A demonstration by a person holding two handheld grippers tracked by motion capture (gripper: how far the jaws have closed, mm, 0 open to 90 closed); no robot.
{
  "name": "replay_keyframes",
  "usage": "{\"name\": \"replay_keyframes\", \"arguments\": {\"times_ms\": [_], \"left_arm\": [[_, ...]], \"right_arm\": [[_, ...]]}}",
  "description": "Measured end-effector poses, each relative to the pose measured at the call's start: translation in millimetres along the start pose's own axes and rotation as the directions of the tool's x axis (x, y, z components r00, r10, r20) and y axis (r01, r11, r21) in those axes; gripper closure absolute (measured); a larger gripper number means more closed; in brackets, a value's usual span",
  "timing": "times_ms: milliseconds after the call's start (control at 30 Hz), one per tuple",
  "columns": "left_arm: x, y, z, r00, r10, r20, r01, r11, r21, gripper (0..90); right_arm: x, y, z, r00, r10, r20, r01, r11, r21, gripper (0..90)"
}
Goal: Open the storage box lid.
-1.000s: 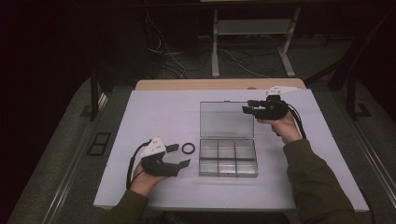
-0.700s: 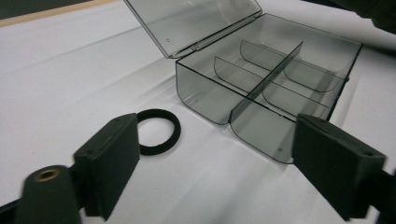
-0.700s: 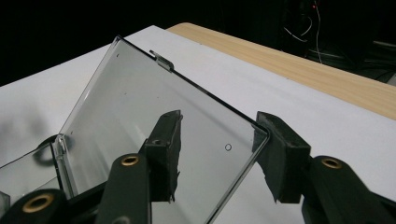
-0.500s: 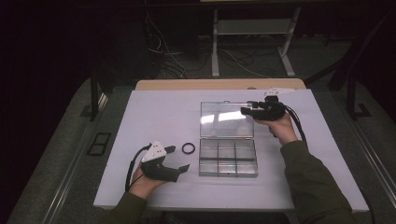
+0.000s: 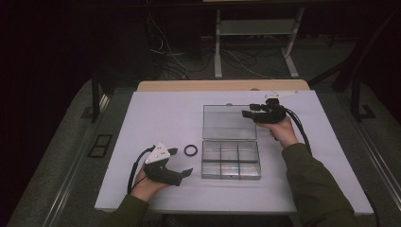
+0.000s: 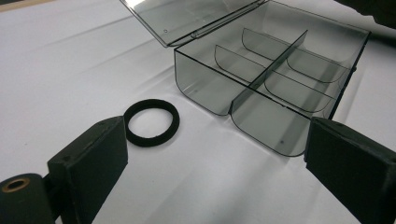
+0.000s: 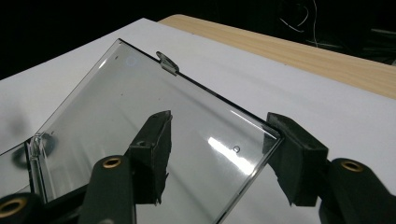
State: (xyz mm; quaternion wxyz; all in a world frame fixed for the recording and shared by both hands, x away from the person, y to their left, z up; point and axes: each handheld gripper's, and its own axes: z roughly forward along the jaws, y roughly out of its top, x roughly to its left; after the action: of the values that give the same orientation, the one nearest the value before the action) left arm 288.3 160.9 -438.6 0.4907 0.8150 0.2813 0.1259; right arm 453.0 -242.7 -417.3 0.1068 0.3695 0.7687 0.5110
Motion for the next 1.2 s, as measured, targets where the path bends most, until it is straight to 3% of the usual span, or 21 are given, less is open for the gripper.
{"name": "replay_keyframes", "arguments": {"times_ms": [1200], "left_arm": [[1.3,-0.2,-0.5,1.0,0.005,0.006,-0.005,1.0,0.005,5.6]], "right_arm": [[-10.8,-19.1,20.2,0.9969,0.075,0.023,-0.076,0.996,0.049,35.3]]}}
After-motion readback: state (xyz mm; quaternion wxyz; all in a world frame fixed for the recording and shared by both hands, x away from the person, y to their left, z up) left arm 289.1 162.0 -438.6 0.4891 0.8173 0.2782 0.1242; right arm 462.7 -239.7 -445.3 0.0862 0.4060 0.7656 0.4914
